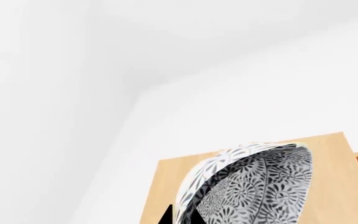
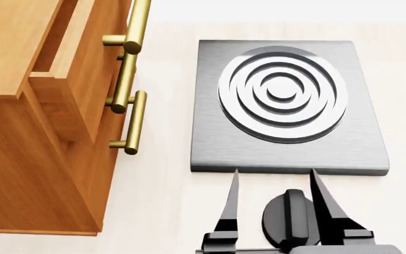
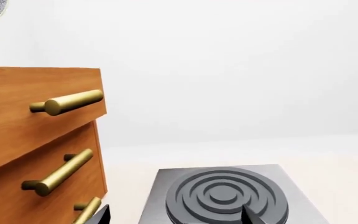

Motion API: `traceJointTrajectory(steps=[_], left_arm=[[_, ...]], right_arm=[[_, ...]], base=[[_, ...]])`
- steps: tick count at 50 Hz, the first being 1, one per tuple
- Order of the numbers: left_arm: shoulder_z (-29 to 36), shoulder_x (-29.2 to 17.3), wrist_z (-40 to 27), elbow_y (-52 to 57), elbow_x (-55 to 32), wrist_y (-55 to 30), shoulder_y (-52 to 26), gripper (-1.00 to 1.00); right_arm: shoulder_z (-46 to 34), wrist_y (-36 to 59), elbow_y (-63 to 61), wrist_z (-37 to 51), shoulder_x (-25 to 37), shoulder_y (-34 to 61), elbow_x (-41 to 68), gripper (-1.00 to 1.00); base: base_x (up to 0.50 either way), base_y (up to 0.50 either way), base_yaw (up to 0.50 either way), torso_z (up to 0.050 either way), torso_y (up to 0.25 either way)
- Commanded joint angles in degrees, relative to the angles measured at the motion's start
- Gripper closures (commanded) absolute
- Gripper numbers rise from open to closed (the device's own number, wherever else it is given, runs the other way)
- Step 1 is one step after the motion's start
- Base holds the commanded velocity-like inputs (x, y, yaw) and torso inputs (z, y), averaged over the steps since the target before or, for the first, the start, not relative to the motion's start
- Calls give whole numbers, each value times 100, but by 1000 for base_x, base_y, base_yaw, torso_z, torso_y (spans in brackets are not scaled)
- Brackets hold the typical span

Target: Pick the akita bowl on the wooden cabinet and place it on the plate.

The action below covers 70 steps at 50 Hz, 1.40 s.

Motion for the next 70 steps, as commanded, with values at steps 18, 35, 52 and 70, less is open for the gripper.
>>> traceJointTrajectory(steps=[18, 35, 52, 70], left_arm=[[2844, 61, 43, 236, -2862, 711, -942, 100], [1419, 61, 603, 1556, -1111, -160, -943, 100], [1606, 61, 948, 2593, -1113, -478, -943, 100], [2434, 62, 548, 3234, -2401, -533, -943, 100]], right_arm=[[45, 173, -812, 214, 201, -120, 34, -100], [94, 260, -1280, 342, 324, -187, 54, -100], [158, 299, -1614, 444, 432, -251, 78, -100], [217, 360, -1893, 558, 533, -287, 59, -100]], base=[[0, 0, 0, 0, 0], [0, 0, 0, 0, 0], [0, 0, 0, 0, 0], [0, 0, 0, 0, 0]])
